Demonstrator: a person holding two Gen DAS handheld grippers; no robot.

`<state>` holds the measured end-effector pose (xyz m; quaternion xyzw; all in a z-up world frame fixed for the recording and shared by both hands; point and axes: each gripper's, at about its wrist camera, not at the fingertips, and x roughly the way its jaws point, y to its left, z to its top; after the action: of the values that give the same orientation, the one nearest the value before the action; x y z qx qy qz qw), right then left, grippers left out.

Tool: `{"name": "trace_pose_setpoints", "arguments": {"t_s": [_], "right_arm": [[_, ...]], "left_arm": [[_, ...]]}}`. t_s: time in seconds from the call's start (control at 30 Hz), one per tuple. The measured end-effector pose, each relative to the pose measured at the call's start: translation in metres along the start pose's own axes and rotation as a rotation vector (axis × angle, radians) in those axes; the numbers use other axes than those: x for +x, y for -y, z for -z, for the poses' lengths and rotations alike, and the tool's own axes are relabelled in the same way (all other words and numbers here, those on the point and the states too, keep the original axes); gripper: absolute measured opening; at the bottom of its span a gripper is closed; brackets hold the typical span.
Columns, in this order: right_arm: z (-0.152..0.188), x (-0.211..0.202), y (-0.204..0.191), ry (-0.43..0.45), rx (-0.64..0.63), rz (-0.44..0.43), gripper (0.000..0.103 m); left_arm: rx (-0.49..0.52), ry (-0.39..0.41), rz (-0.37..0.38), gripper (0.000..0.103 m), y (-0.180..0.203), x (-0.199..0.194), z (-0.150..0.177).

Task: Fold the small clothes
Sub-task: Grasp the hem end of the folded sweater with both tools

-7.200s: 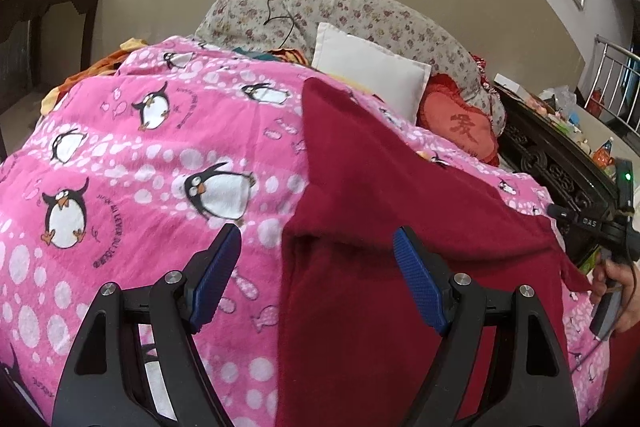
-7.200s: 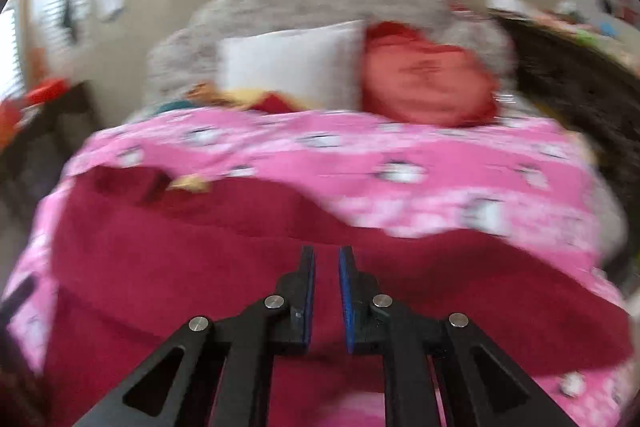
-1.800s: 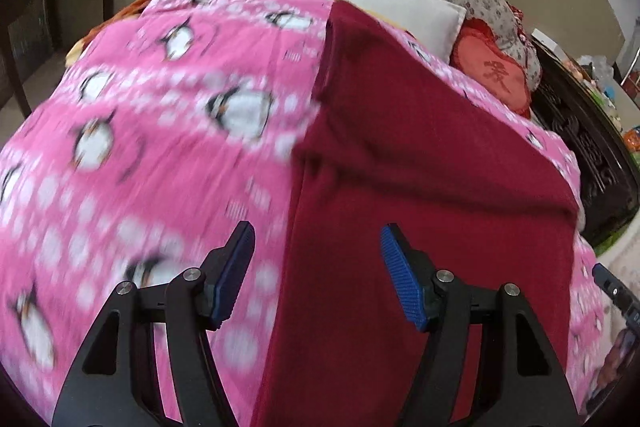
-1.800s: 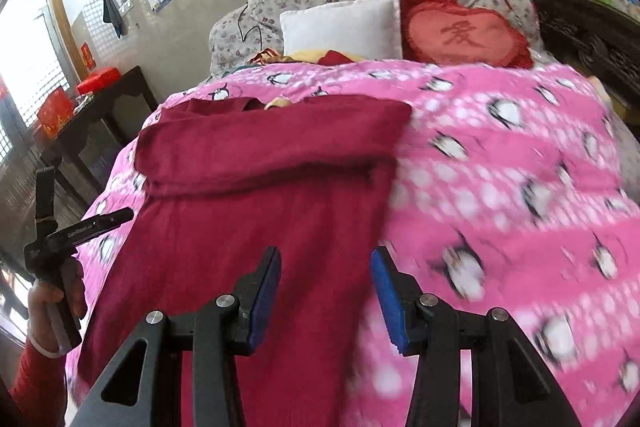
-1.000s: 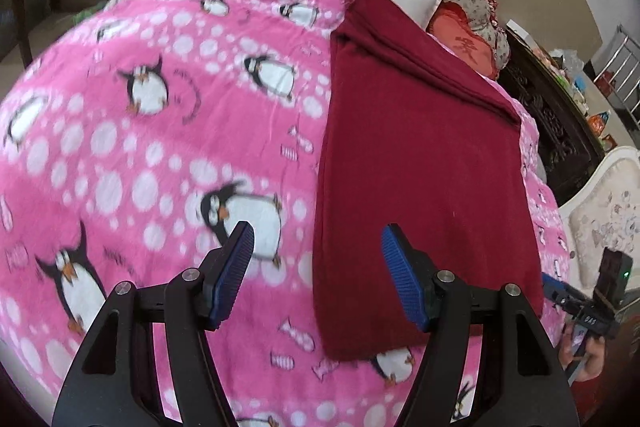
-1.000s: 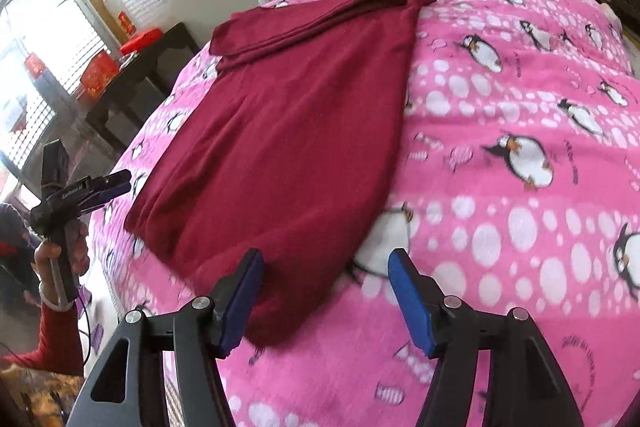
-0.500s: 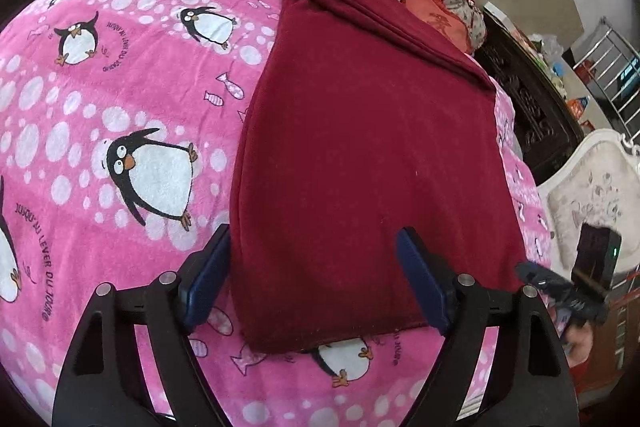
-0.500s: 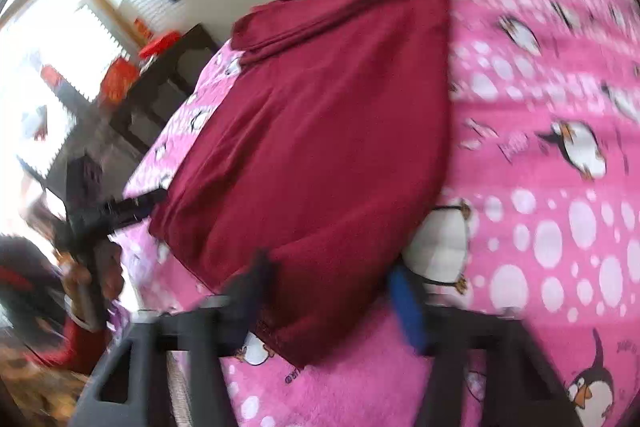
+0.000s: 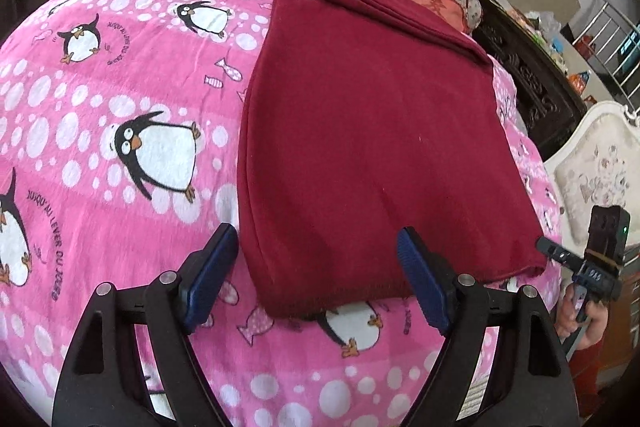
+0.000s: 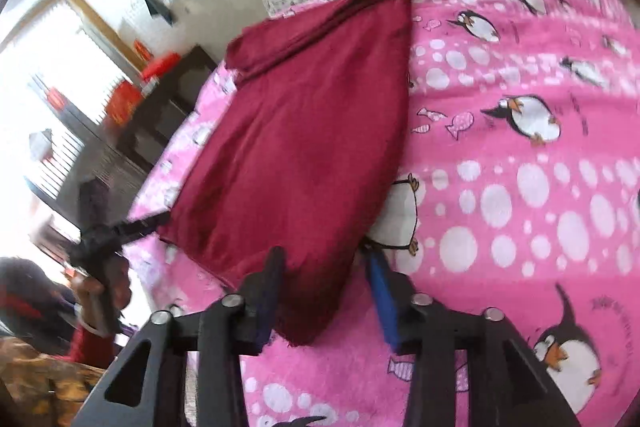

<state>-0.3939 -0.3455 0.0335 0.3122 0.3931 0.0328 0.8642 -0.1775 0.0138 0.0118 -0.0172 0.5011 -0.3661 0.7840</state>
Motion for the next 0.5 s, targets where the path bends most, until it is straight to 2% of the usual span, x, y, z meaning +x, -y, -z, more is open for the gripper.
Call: {"name": "trace_pose_setpoints", "arguments": {"t_s": [0.1,0.2,0.27,0.3,0.33,0.37,0.4,0.43,0.5], "right_arm": [[-0.001,0.004,0.001,-0.007,0.011,-0.044,0.048],[-0.003,0.016,-0.002,-0.007,0.001,-0.094,0.048],[-0.004,0.027,-0.002,-0.023,0.011,-0.147,0.043],[-0.005,0.032,-0.002,-0.029,0.013,-0.173,0.032],[-0.006,0.038,-0.003,-0.042,0.012,-0.199,0.023],[-0.008,0.043,-0.004,-0.054,0.012,-0.221,0.019],[-0.006,0.039,-0.005,-0.059,0.008,-0.239,0.017],[-0.006,0.035,-0.007,-0.057,0.003,-0.26,0.016],[-0.019,0.026,-0.015,-0.024,-0.018,-0.324,0.015]], "left_arm": [[-0.018,0.002,0.001,0.084,-0.001,0.002,0.0],[-0.027,-0.01,0.011,0.091,0.001,0.006,-0.003],[-0.012,-0.018,-0.005,0.091,0.004,0.009,-0.005],[0.002,-0.018,-0.015,0.091,0.006,0.01,-0.005],[0.022,-0.014,-0.026,0.076,0.009,0.01,-0.006],[0.042,-0.012,-0.037,0.039,0.011,0.01,-0.006],[0.042,-0.033,-0.023,0.025,0.011,0.012,-0.008],[0.031,-0.046,0.003,0.016,0.009,0.013,-0.01],[0.015,-0.049,0.035,0.012,0.007,0.012,-0.017]]}}
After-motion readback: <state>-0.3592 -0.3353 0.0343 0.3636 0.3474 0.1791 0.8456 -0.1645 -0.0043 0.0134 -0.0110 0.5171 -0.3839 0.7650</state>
